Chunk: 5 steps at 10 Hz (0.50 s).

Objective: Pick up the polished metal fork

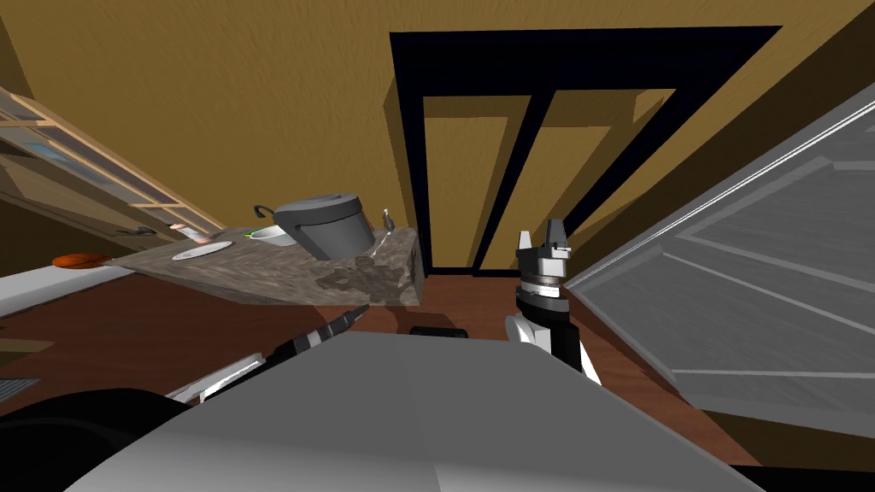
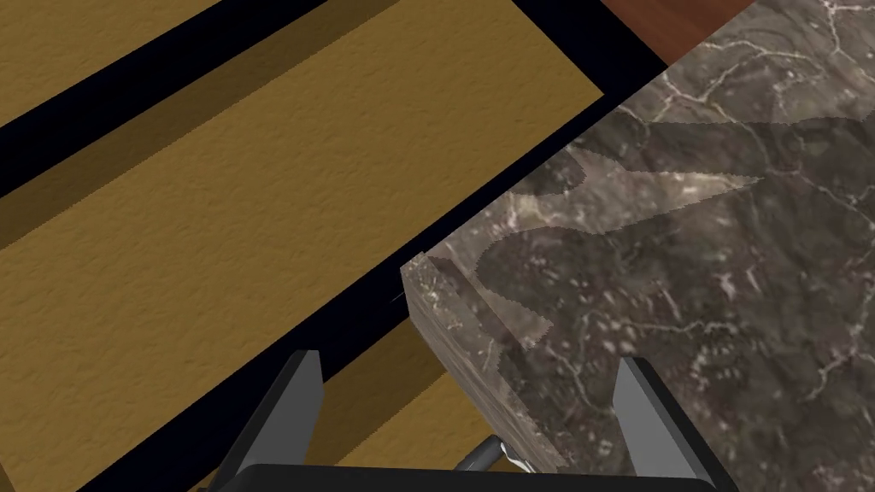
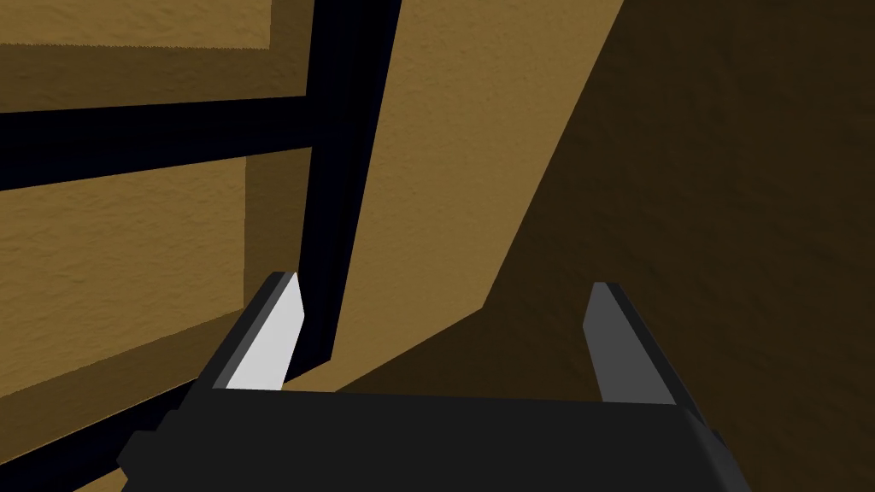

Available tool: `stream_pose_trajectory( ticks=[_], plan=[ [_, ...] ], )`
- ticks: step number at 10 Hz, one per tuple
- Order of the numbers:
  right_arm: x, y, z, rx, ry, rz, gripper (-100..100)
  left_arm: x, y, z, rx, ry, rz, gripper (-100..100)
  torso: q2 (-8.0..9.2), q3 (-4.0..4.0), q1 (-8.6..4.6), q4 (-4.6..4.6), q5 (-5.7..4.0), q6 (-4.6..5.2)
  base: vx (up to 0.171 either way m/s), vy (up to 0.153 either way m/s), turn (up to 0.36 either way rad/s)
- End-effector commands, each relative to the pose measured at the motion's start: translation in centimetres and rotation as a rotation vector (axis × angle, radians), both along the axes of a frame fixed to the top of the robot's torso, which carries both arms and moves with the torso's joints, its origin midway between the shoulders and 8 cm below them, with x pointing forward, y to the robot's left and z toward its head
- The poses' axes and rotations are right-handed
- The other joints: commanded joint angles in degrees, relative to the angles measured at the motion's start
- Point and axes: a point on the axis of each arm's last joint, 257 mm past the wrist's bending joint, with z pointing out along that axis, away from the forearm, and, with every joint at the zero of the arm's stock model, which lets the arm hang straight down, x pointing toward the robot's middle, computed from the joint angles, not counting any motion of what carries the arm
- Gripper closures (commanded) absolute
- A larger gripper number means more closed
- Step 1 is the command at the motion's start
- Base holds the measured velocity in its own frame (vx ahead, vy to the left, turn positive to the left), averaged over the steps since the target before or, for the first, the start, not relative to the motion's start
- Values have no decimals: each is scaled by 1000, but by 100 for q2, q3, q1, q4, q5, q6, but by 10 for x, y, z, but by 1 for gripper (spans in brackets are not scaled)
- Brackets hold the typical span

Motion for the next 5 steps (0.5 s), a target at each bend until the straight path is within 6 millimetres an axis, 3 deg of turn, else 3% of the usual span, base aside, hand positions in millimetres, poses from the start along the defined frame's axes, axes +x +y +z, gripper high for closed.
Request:
stream_pose_trajectory(
  ticks=[1,4,5],
  plan=[
    [0,0,0,0,0,0,0,-8,10,-6,28,37,-8,-100,0,0,0,0,0,0,-3,-1,-44],
    [0,0,0,0,0,0,0,-35,44,-26,105,159,-8,-100,-6,-3,1,-1,1,-1,10,2,-78],
    [0,0,0,0,0,0,0,-34,46,-25,114,161,-15,-100,-9,-5,1,-2,0,0,19,7,-53]
  ],
)
